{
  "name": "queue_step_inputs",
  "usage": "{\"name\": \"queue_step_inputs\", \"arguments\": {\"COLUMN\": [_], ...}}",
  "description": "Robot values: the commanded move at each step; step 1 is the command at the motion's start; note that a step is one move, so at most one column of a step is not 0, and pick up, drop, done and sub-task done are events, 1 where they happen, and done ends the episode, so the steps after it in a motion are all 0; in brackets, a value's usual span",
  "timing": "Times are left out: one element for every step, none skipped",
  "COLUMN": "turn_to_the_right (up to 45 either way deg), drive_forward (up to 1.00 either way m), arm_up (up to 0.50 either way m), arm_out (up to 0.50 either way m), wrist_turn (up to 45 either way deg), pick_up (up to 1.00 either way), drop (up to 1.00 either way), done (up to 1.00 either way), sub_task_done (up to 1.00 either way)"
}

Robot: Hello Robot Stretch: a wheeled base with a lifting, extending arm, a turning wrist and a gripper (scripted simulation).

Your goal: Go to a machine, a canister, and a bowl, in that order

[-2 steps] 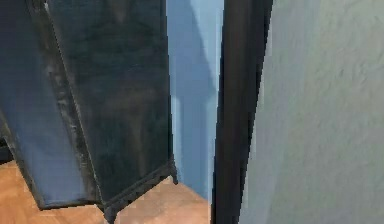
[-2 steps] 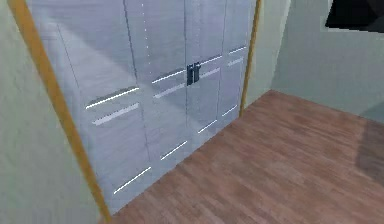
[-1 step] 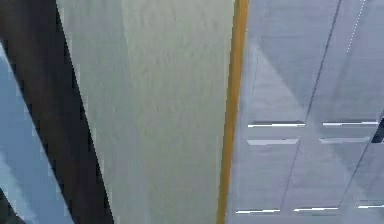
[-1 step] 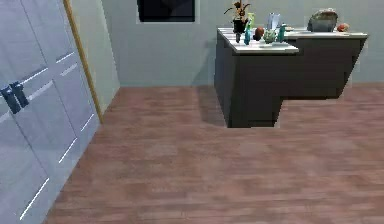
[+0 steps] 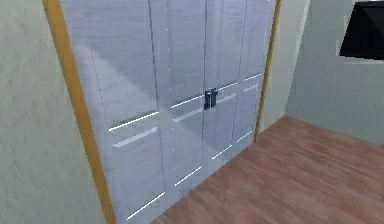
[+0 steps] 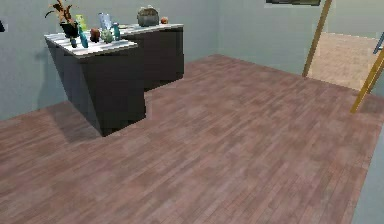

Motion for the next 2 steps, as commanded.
{"name": "queue_step_inputs", "arguments": {"turn_to_the_right": [0.0, -45.0], "drive_forward": [0.2, 0.0], "arm_up": [0.0, 0.0], "arm_out": [0.0, 0.0], "wrist_turn": [0.0, 0.0], "pick_up": [0.0, 0.0], "drop": [0.0, 0.0], "done": [0.0, 0.0], "sub_task_done": [0.0, 0.0]}}
